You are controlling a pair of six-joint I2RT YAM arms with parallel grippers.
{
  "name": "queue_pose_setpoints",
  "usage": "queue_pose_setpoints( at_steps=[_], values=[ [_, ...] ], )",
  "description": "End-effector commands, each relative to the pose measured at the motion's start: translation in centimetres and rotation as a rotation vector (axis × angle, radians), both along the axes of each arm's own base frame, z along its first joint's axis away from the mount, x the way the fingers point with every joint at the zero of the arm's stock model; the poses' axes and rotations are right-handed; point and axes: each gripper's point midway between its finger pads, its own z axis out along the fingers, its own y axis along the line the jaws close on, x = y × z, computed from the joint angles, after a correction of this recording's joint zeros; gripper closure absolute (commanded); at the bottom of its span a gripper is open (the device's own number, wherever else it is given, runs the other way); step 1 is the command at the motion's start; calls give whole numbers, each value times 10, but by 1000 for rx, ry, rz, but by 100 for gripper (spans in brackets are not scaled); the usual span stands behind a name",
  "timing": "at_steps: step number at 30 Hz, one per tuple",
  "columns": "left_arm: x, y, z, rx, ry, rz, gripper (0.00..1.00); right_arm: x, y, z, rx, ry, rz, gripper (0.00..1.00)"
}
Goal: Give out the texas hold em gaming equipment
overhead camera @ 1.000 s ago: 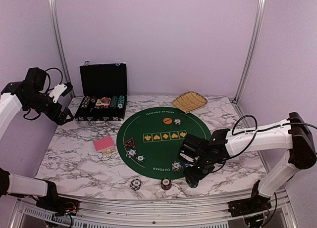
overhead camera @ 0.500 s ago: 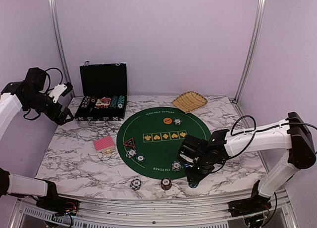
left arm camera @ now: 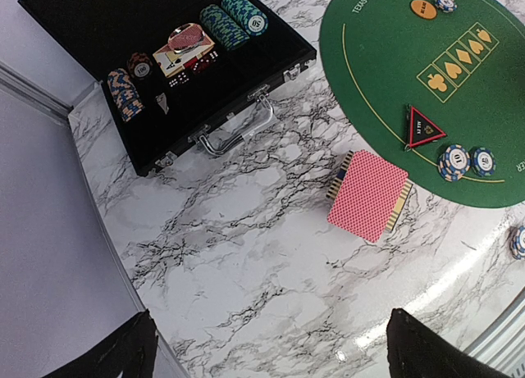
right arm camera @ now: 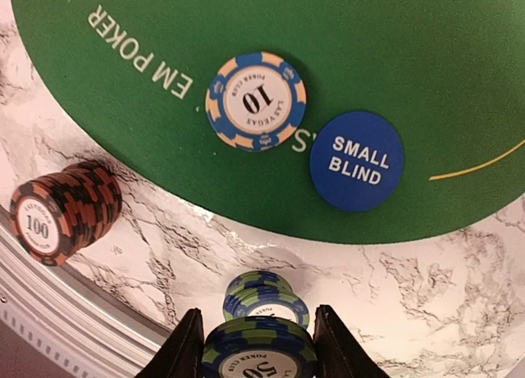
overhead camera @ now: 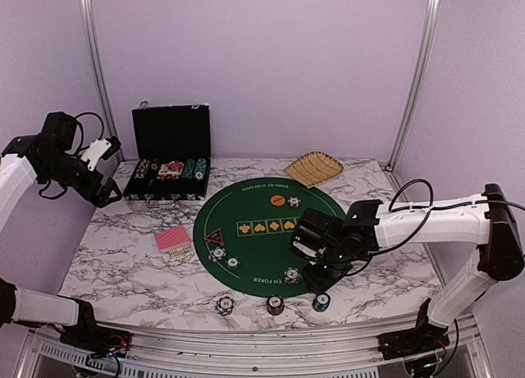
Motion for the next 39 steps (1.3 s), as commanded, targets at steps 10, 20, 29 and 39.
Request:
queue_pose_setpoints(
  at_steps=[10,20,29,39],
  values=[
    [-7,-3,2,-17,15,-8,1,143,27,57,74,-225,-106,68],
    [-8,-2,2,-7,12,-6,1,259,8,45,98,-287,-259,71],
    [-5,-4,-5,-11,35,-15,1,309,-21,20,102,-277,-356,72],
    [-3,-4,-4,-13,36,-14,1,345,-32,-10,46,-296,-405,74]
  ],
)
